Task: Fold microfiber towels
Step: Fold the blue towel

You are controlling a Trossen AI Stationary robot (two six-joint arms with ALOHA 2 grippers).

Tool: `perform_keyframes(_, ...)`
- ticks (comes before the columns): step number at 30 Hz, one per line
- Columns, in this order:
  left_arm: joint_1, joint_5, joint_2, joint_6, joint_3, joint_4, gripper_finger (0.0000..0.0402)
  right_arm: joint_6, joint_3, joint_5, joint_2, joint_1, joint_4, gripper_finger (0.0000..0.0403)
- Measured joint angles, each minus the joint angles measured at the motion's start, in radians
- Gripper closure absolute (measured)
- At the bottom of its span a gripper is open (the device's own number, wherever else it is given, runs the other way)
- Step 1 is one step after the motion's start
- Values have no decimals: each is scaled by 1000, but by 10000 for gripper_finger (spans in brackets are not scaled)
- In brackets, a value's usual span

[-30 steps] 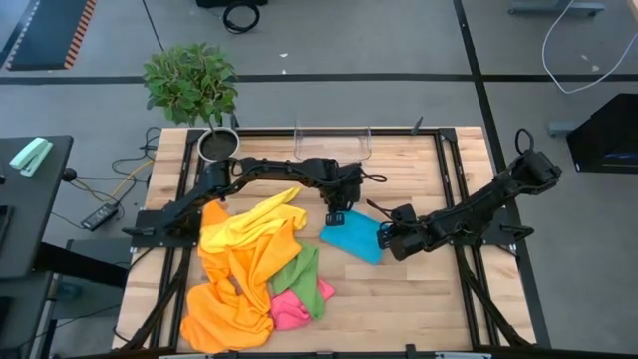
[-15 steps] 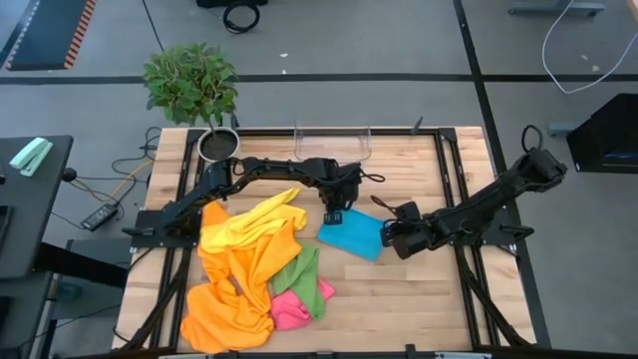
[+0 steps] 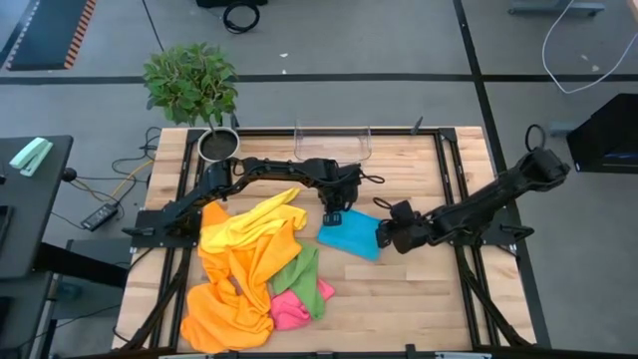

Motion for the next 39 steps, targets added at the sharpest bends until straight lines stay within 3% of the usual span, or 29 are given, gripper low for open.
perform_keyframes(6, -1, 0, 0, 0, 0, -12, 393, -53, -46, -48, 77, -55, 122, 400)
perform_keyframes(12, -1, -6, -7, 0, 0, -37, 361, -97, -43, -73, 133, -93, 140, 401)
perform_keyframes(18, 0, -87, -83, -25, 1, -111, 327, -108, -43, -78, 154, -94, 169, 402)
perform_keyframes(25, -25, -25, -117, -119, 2, -125, 303, -116, -44, -88, 149, -95, 165, 402)
perform_keyframes(29, -80, -12, -84, -121, -2, -76, 319, -116, -45, -95, 142, -95, 161, 402)
perform_keyframes(36, -97, -19, -60, -104, -71, 17, 391, -126, -46, -101, 122, -95, 156, 402)
perform_keyframes(39, -79, -14, -64, -117, -136, 80, 390, -139, -43, -119, 73, -92, 137, 403)
